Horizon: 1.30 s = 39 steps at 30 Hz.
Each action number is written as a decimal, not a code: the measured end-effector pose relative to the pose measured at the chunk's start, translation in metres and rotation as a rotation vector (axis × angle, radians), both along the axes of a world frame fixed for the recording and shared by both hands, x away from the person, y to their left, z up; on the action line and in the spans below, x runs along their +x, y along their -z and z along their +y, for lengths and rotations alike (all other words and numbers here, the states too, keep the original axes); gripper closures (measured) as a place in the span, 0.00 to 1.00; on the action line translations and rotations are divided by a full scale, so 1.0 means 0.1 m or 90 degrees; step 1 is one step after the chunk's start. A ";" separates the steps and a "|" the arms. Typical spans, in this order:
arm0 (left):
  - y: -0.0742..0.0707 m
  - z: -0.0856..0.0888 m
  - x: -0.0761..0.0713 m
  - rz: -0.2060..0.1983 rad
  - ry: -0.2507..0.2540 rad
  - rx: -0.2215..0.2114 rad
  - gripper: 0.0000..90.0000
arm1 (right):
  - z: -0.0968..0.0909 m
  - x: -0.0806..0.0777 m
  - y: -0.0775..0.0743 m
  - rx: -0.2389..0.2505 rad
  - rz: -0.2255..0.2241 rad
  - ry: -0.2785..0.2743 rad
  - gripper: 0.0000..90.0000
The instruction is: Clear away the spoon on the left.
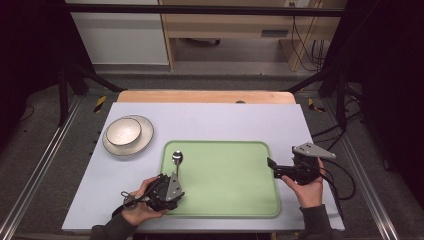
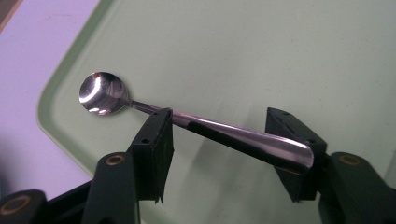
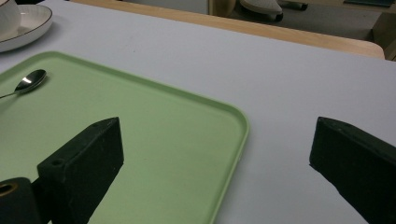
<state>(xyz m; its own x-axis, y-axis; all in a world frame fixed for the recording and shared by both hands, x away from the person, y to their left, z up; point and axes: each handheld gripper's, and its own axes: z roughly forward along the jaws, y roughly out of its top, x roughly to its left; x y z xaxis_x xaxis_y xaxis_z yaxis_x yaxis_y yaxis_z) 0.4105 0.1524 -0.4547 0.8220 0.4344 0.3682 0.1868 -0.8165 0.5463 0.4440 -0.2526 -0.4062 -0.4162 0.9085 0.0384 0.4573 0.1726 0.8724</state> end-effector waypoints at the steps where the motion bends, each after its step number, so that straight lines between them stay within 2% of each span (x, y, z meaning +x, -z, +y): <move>1: 0.00 0.00 0.00 0.000 -0.001 0.001 0.46 | 0.00 0.00 0.00 -0.001 -0.001 0.000 0.04; 14: -0.02 -0.01 -0.01 0.011 0.002 -0.002 0.35 | 0.00 0.00 0.00 -0.005 0.001 0.003 0.03; 20: -0.05 0.00 -0.01 0.020 0.006 -0.013 0.32 | -0.01 0.00 0.00 -0.004 -0.001 0.003 0.03; 21: -0.05 0.00 -0.01 0.016 0.003 -0.022 0.31 | 0.00 0.00 0.00 -0.003 0.000 0.003 0.03; 29: -0.08 0.01 -0.01 0.024 0.008 -0.027 0.29 | 0.00 0.00 0.00 -0.005 0.000 0.003 0.03; 39: -0.19 0.11 0.01 0.010 -0.017 -0.068 0.28 | -0.01 -0.01 -0.01 0.001 -0.001 0.005 0.03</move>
<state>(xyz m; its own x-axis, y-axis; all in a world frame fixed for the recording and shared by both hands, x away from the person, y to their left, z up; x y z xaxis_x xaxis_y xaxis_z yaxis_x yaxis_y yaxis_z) 0.4118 0.1630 -0.4361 0.8145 0.4929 0.3061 0.2170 -0.7481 0.6272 0.4433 -0.2536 -0.4050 -0.4089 0.9118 0.0385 0.4567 0.1679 0.8736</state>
